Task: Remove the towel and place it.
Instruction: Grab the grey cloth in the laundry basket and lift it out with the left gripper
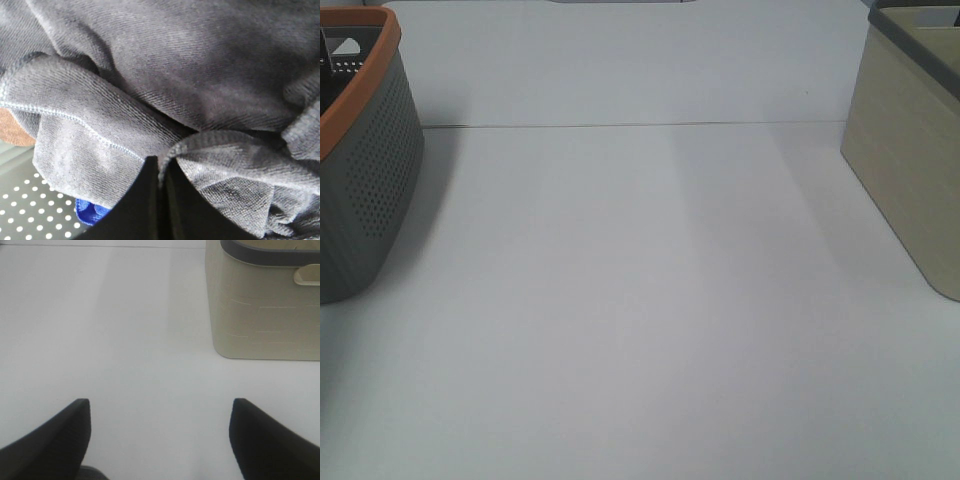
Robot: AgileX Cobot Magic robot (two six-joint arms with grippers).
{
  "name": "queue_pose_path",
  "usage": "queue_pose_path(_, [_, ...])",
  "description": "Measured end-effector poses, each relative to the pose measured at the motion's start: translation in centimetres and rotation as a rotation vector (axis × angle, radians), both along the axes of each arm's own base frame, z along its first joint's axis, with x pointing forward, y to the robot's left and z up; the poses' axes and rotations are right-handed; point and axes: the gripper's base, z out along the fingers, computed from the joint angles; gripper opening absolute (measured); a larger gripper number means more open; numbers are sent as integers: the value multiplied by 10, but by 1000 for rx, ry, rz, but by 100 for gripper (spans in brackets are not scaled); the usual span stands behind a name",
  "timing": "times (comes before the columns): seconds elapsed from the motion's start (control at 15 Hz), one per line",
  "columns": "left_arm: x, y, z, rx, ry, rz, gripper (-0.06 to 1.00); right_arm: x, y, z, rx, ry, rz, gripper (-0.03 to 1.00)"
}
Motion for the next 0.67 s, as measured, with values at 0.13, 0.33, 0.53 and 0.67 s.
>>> queue_pose_path(0.13, [0, 0, 0, -7, -7, 12, 0, 0, 0, 0, 0, 0, 0, 76])
queue_pose_path(0.33, [-3, -2, 25, -56, -86, 82, 0, 0, 0, 0, 0, 0, 0, 76])
queue_pose_path(0.53, [-15, -9, 65, -203, -186, 201, 0, 0, 0, 0, 0, 0, 0, 76])
queue_pose_path(0.67, [-26, -17, 92, -329, -238, 265, 0, 0, 0, 0, 0, 0, 0, 76])
